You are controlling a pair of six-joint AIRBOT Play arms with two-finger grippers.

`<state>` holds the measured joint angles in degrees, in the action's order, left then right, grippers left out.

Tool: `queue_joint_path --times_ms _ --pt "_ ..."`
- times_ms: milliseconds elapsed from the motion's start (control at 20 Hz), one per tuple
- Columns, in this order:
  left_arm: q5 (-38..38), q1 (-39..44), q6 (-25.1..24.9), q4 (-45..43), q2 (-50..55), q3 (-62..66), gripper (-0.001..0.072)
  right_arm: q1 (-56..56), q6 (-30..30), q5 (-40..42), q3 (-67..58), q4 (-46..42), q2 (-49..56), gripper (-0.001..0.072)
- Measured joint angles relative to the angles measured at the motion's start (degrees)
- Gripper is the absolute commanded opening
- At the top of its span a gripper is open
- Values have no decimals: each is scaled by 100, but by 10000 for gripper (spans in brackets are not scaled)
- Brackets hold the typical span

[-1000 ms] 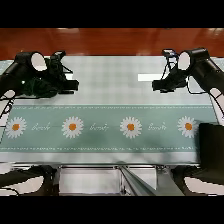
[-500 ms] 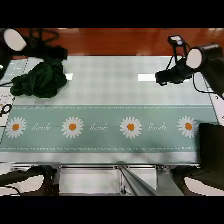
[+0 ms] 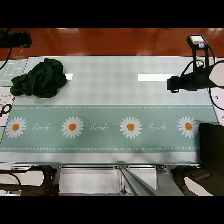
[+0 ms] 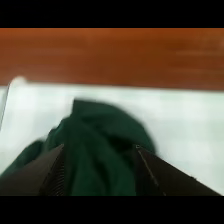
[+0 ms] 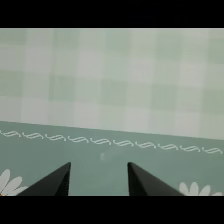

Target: Fold the shirts.

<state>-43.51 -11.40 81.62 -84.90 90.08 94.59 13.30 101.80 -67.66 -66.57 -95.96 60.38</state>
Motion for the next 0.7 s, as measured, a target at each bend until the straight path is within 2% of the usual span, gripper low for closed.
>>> queue_joint_path --times_ms 150,400,600,650,700 --pt "-461 -481 286 -57 566 15 504 0 212 22 267 155 -127 416" --pt "-1202 -723 229 -63 1386 20 504 0 501 103 398 297 -188 411" --pt "-1464 -675 195 -26 1773 22 484 0 654 144 426 328 -197 411" --pt "-1499 -645 195 -26 1829 24 293 0 680 144 428 330 -199 411" --pt "-1545 -610 192 -11 1875 31 29 0 695 142 428 339 -197 411"
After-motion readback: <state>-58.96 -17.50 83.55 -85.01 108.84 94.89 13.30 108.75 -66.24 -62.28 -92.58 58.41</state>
